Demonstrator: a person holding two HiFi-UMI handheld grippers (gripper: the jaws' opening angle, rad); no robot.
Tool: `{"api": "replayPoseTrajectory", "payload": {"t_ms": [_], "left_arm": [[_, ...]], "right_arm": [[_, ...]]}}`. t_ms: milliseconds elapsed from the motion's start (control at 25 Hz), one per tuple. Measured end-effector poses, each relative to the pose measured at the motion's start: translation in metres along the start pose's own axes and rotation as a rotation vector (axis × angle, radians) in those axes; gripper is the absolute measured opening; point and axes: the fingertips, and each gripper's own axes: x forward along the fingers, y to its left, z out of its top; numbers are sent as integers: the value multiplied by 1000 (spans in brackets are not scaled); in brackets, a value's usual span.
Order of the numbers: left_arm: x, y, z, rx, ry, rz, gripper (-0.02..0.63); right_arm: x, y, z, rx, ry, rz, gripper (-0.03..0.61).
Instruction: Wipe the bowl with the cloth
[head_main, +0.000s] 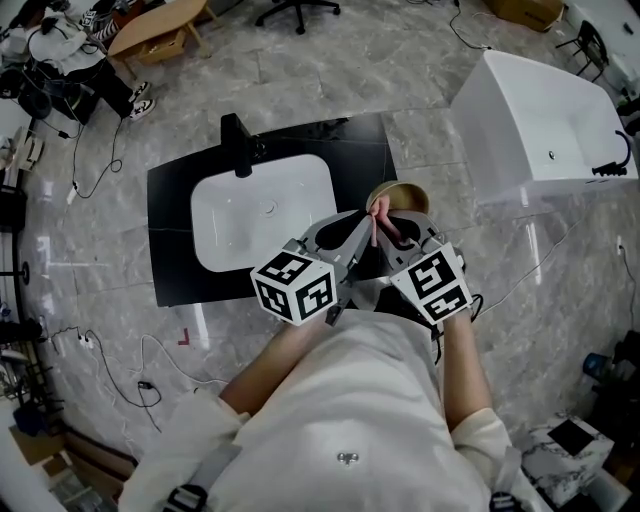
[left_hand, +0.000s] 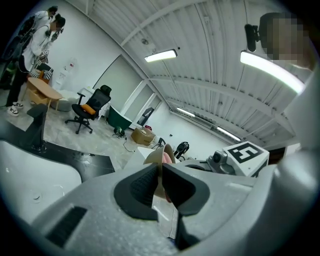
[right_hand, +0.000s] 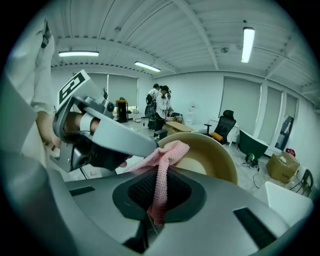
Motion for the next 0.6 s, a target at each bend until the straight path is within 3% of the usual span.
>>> {"api": "replayPoseTrajectory", "payload": {"t_ms": [160,400,600], "left_arm": [[-3,3,-3,-21,-1,5,26],[-1,5,-5,-26,6,6,26],[1,2,-1,-26,0,-3,26]], "right_arm": [[3,4,-17,-205,130,0,15],[3,-16,-37,-502,308,-131,15],[0,-30,-34,-624,341,-216,15]]}}
